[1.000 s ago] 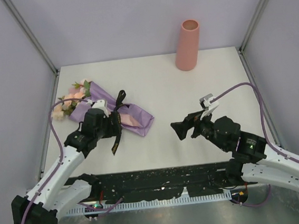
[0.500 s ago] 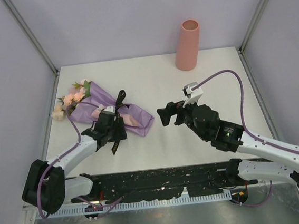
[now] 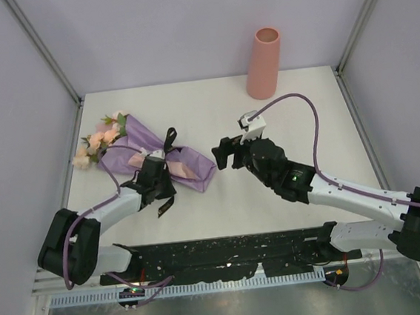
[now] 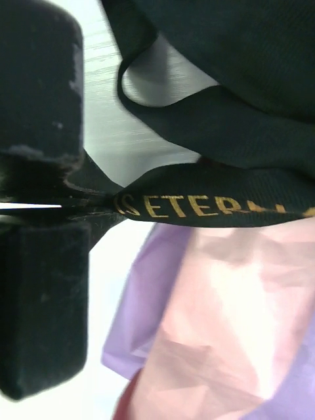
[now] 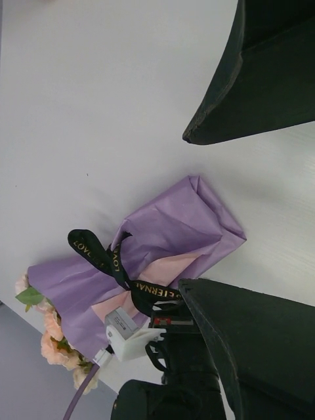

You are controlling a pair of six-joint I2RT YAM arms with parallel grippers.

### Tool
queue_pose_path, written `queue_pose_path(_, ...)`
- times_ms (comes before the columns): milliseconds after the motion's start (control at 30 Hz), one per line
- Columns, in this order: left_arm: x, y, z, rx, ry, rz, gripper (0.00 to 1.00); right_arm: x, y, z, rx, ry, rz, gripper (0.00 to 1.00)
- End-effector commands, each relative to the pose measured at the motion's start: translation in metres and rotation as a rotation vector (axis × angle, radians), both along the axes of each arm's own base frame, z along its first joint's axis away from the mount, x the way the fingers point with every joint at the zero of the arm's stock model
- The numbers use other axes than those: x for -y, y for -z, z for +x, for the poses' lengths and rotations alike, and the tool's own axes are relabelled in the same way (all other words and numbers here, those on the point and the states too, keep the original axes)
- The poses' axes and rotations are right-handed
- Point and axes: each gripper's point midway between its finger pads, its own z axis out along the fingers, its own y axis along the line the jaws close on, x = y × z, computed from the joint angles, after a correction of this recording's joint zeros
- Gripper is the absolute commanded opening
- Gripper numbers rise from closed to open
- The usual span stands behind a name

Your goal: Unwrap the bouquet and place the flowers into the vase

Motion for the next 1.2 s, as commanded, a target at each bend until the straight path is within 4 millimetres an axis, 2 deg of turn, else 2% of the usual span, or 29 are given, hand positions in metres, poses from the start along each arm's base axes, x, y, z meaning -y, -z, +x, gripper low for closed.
queue_pose_path(0,0.009,-0.007,-0.025,-0.008,0.014,-0.118,0.0,-0.026,-0.021,0.016,0.096,-0.082,0.02,0.86)
queue_pose_path(100,0.006,-0.009,-0.04,-0.013,-0.009,-0.16,0.0,-0.047,-0.014,0.02,0.116,-0.179,-0.013,0.84)
queue_pose_path(133,0.004,-0.01,-0.044,-0.012,-0.022,-0.169,0.0,-0.054,-0.006,0.024,0.11,-0.197,-0.035,0.82)
queue_pose_path(167,0.003,-0.014,-0.047,-0.003,-0.041,-0.184,0.0,-0.063,-0.009,0.023,0.128,-0.239,-0.036,0.81)
queue_pose_path(200,0.001,-0.014,-0.051,-0.008,-0.053,-0.192,0.0,-0.073,0.001,0.023,0.125,-0.284,-0.06,0.81)
queue_pose_path(233,0.002,-0.016,-0.054,-0.004,-0.049,-0.207,0.0,-0.078,0.0,0.025,0.14,-0.301,-0.053,0.81)
queue_pose_path(300,-0.001,-0.018,-0.059,-0.005,-0.055,-0.211,0.0,-0.096,0.015,0.023,0.132,-0.377,-0.064,0.8)
queue_pose_path(333,-0.002,-0.019,-0.062,-0.008,-0.056,-0.207,0.0,-0.109,0.024,0.015,0.123,-0.462,-0.065,0.79)
queue_pose_path(467,-0.004,-0.02,-0.068,-0.006,-0.058,-0.215,0.0,-0.142,0.053,0.004,0.114,-0.638,-0.064,0.75)
queue_pose_path(567,-0.003,-0.018,-0.072,-0.014,-0.055,-0.228,0.0,-0.158,0.079,0.009,0.188,-0.708,-0.105,0.73)
queue_pose_path(700,-0.004,-0.016,-0.076,-0.026,-0.049,-0.229,0.0,-0.166,0.087,0.023,0.302,-0.74,-0.122,0.72)
queue_pose_path(733,-0.004,-0.016,-0.077,-0.025,-0.045,-0.227,0.0,-0.17,0.078,0.021,0.365,-0.773,-0.098,0.7)
queue_pose_path(767,-0.005,-0.015,-0.078,-0.028,-0.044,-0.226,0.0,-0.168,0.081,0.021,0.384,-0.78,-0.09,0.68)
queue_pose_path(800,-0.005,-0.015,-0.079,-0.024,-0.042,-0.225,0.0,-0.169,0.073,0.021,0.445,-0.786,-0.071,0.68)
queue_pose_path(933,-0.007,-0.013,-0.082,-0.026,-0.047,-0.226,0.0,-0.176,0.084,0.025,0.452,-0.819,-0.124,0.65)
queue_pose_path(967,-0.007,-0.013,-0.083,-0.025,-0.047,-0.23,0.0,-0.177,0.091,0.025,0.455,-0.829,-0.135,0.62)
queue_pose_path(1033,-0.006,-0.014,-0.083,-0.017,-0.045,-0.237,0.0,-0.181,0.088,0.025,0.456,-0.845,-0.088,0.56)
queue_pose_path(1167,-0.006,-0.019,-0.084,0.003,-0.041,-0.245,0.0,-0.189,0.083,0.027,0.463,-0.874,-0.08,0.55)
